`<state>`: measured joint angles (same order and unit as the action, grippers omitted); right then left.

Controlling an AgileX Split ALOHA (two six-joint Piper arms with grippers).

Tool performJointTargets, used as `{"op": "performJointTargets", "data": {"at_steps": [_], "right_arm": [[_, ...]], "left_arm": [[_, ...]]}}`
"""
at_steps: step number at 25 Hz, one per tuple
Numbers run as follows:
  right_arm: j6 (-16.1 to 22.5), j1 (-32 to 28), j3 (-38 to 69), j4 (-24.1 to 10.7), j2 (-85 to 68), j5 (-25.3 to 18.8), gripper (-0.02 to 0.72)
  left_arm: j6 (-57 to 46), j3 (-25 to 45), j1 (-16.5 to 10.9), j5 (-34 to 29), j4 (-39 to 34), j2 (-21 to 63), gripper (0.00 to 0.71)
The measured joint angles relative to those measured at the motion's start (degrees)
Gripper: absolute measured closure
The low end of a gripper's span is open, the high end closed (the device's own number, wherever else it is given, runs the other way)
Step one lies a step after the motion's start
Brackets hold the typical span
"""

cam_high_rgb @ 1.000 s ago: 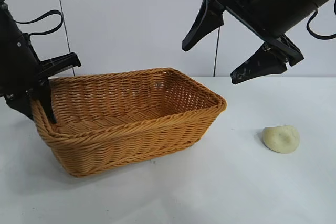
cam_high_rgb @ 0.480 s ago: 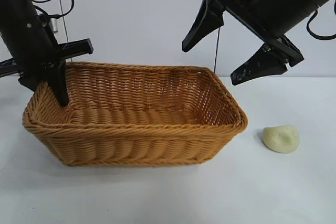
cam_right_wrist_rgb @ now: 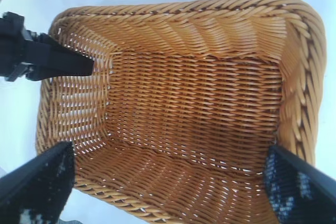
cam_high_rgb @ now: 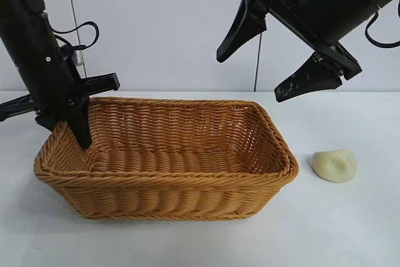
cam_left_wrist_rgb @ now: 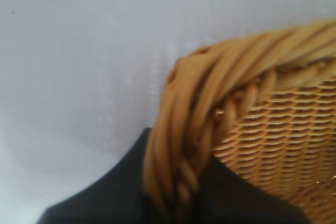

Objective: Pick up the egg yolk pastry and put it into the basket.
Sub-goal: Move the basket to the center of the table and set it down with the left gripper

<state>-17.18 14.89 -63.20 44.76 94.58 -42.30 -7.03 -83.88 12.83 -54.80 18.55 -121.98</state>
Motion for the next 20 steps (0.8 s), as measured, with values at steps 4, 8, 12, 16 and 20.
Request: {"op": "performJointTargets", "data": {"at_steps": [4, 8, 12, 16, 20], "right_arm": [[0.0, 0.0, 0.0, 0.0, 0.0, 0.0, 0.008], [0.0, 0.0, 0.0, 0.0, 0.0, 0.0, 0.008], [0.0, 0.0, 0.0, 0.0, 0.0, -0.1, 0.008], [0.0, 0.0, 0.0, 0.0, 0.0, -0.2, 0.008], [0.0, 0.0, 0.0, 0.0, 0.0, -0.2, 0.008]], "left_arm": [[0.4, -0.1, 0.0, 1.5, -0.5, -0.4, 0.622], [0.4, -0.2, 0.0, 1.6, -0.7, -0.5, 0.599], [0.4, -0.2, 0.0, 1.9, -0.7, -0.5, 0.322], [0.4, -0.2, 0.0, 1.3, -0.7, -0.5, 0.069], [0.4, -0.2, 0.0, -0.9, -0.8, 0.6, 0.025]]}}
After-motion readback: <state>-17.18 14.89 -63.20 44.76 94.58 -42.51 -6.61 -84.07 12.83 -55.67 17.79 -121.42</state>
